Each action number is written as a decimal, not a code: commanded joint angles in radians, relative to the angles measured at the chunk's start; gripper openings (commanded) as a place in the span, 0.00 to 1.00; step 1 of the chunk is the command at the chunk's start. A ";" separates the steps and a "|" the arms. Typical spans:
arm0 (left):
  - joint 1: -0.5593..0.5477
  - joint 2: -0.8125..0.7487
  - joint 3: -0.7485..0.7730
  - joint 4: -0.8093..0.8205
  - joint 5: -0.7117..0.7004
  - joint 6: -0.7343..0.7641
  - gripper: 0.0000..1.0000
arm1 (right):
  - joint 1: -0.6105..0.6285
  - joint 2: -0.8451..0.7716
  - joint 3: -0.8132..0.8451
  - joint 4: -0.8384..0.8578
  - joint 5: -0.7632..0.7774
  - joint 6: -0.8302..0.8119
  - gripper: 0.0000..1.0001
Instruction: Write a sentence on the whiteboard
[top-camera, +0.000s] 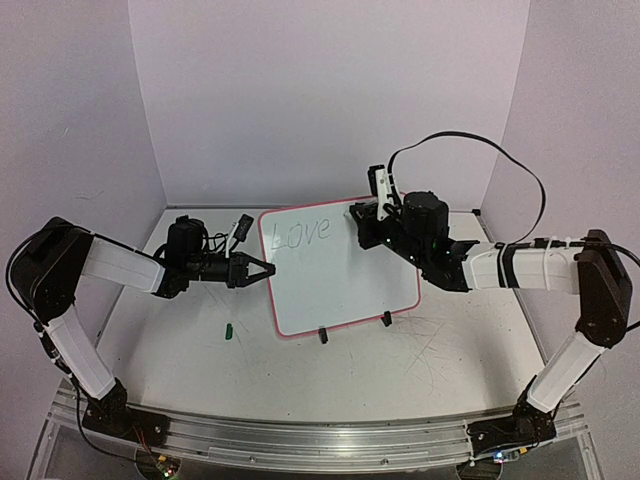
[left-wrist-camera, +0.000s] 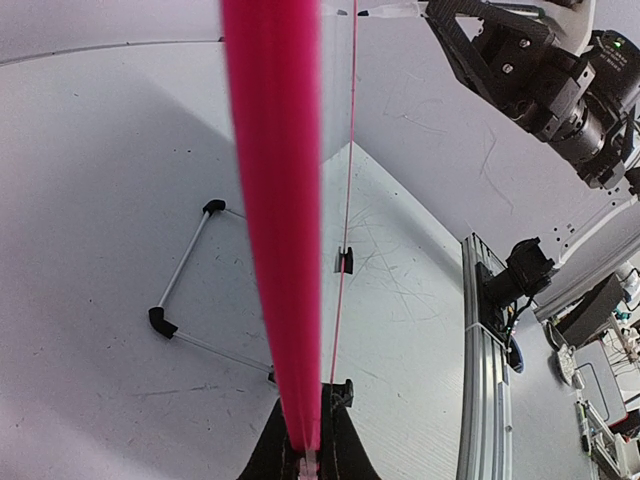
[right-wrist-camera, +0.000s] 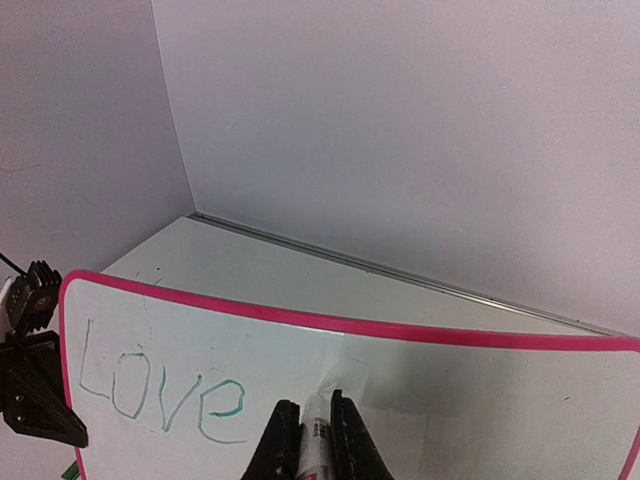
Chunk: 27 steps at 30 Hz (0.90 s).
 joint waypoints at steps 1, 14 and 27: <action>0.006 -0.008 0.032 -0.032 -0.118 0.065 0.00 | -0.004 0.023 0.050 0.051 0.001 0.014 0.00; 0.006 -0.012 0.034 -0.032 -0.117 0.065 0.00 | -0.005 0.016 0.039 -0.009 0.112 0.038 0.00; 0.006 -0.025 0.031 -0.035 -0.120 0.067 0.00 | -0.005 -0.080 -0.064 0.122 -0.048 0.050 0.00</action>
